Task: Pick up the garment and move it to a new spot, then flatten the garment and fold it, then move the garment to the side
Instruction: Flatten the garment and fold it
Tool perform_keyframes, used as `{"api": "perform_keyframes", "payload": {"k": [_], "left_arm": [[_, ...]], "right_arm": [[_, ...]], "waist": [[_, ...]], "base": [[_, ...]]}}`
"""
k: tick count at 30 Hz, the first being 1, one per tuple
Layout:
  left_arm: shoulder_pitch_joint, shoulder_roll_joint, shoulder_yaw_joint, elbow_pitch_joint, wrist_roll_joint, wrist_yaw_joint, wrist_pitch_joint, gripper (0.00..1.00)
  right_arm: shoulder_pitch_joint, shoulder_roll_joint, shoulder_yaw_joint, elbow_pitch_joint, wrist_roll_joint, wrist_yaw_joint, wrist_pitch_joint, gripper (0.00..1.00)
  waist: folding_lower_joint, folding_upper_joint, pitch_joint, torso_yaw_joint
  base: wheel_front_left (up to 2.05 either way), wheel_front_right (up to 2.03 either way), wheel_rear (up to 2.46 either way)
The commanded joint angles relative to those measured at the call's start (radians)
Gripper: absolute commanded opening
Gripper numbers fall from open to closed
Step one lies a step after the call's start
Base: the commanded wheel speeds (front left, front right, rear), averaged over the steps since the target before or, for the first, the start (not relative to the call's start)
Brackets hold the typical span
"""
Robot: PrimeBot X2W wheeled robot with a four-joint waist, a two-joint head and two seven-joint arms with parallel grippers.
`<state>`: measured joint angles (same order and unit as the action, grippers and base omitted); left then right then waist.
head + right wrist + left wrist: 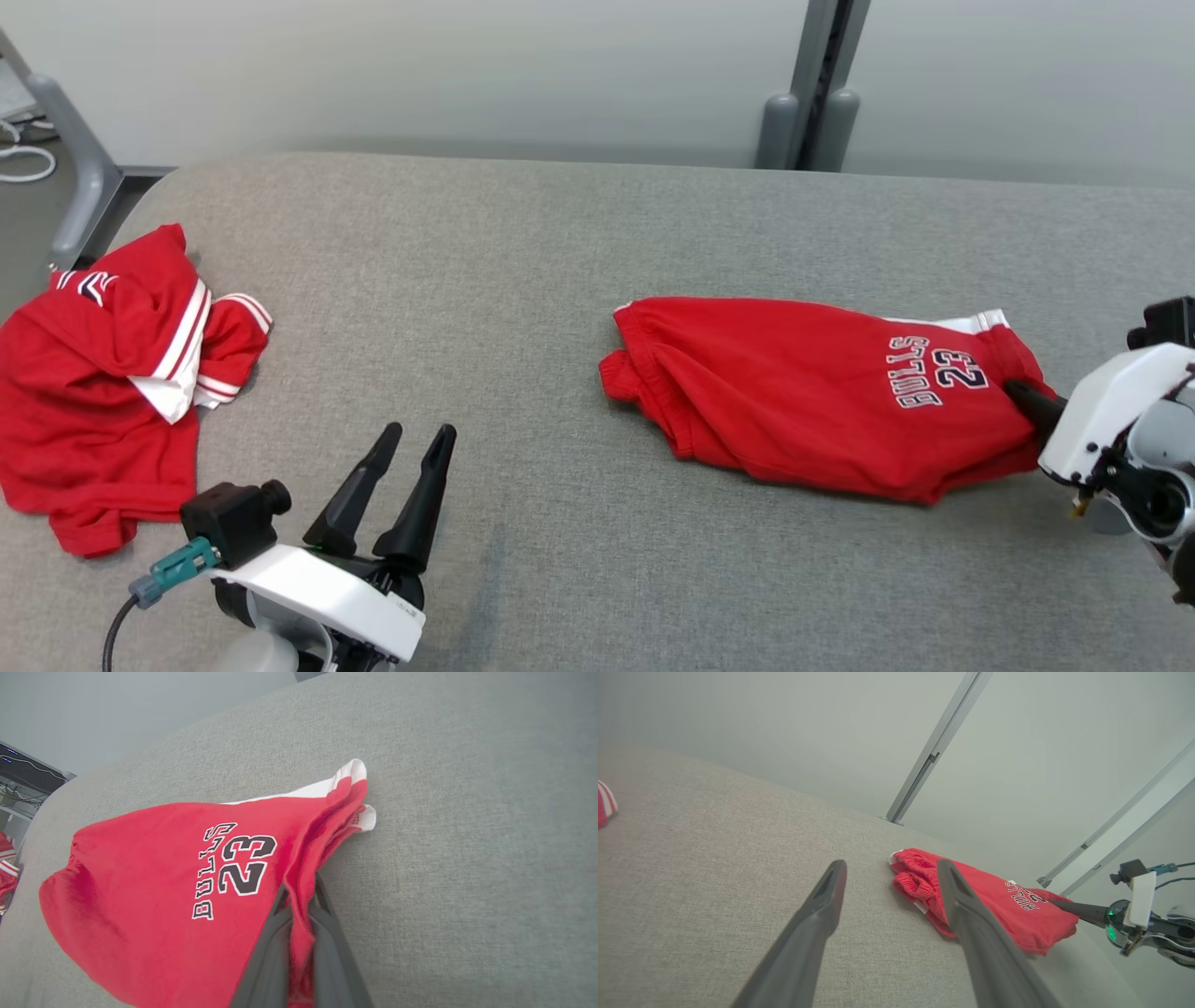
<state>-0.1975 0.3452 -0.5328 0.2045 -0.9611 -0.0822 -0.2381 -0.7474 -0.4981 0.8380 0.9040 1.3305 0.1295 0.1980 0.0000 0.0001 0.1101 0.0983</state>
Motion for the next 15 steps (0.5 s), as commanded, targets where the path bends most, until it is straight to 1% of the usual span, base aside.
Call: {"api": "perform_keyframes", "payload": {"k": [1, 8, 10, 15], "left_arm": [[0.015, 0.007, -0.002, -0.005, 0.0, 0.006, 0.003, 1.0], [0.03, 0.003, -0.016, -0.022, -0.002, 0.012, 0.01, 1.0], [0.033, 0.002, -0.017, -0.024, -0.003, 0.013, 0.01, 1.0], [0.044, 0.0, -0.019, -0.03, -0.011, 0.013, 0.013, 1.0]], "right_arm": [[0.028, -0.013, -0.001, -0.012, 0.014, 0.002, -0.018, 0.0], [0.083, -0.052, 0.004, -0.052, 0.017, 0.002, -0.072, 0.0], [0.084, -0.057, 0.005, -0.058, 0.017, 0.002, -0.078, 0.0], [0.063, -0.065, 0.009, -0.116, 0.016, 0.002, -0.101, 0.0]], "waist": [[0.0, -0.0001, -0.017, -0.018], [0.0, -0.0001, -0.033, -0.035], [0.0, -0.0001, -0.034, -0.036], [0.0, -0.0001, -0.037, -0.036]], "base": [[0.0, 0.0, 0.0], [0.0, 0.0, 0.0], [0.0, 0.0, 0.0], [0.0, 0.0, 0.0]]}}
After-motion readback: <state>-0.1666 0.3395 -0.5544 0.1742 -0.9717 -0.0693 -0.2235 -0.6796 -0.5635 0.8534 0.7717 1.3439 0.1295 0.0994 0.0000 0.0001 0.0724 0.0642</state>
